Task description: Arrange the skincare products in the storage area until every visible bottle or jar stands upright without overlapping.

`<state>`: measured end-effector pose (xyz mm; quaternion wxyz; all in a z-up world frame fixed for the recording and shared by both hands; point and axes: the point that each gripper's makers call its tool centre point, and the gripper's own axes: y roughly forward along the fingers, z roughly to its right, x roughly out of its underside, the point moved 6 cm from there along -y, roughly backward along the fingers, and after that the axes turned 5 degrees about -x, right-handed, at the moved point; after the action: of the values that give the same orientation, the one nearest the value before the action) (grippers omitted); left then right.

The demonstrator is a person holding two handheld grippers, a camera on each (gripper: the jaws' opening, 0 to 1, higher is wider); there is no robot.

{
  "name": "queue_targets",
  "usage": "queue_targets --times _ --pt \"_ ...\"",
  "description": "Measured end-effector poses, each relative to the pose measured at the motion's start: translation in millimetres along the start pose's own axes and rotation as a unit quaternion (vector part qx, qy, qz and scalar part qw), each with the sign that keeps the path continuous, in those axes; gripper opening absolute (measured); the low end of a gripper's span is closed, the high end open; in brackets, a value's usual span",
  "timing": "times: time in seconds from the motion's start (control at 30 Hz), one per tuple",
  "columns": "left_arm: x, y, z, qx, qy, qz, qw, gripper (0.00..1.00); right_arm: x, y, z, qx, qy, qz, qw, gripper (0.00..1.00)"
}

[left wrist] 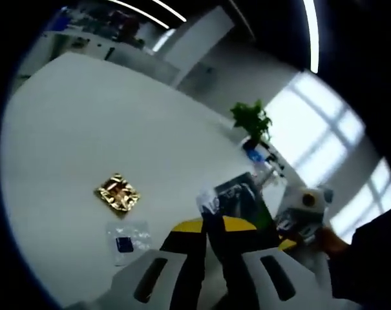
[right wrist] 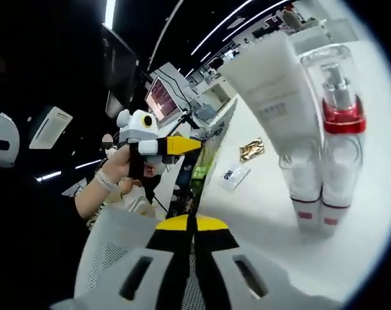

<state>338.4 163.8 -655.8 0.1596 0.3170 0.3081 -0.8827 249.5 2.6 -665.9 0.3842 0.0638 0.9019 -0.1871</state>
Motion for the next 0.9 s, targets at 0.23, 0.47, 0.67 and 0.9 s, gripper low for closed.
queue_targets --times 0.23,0.47,0.67,0.9 --pt "6.9 16 -14.2 -0.031 0.017 -0.043 0.9984 0.03 4.7 2 6 0.024 -0.023 -0.036 0.9988 0.01" --pt "15.6 30 -16.9 -0.053 0.028 -0.079 0.9951 0.03 9.2 5 12 0.045 -0.036 -0.063 0.9964 0.01" --pt "23.9 46 -17.0 -0.066 0.042 -0.113 0.9905 0.03 12.2 7 20 0.068 -0.061 -0.095 0.9913 0.01" --pt "31.8 59 -23.3 -0.086 0.054 -0.143 0.9845 0.03 13.4 14 31 0.081 -0.055 -0.12 0.9879 0.01"
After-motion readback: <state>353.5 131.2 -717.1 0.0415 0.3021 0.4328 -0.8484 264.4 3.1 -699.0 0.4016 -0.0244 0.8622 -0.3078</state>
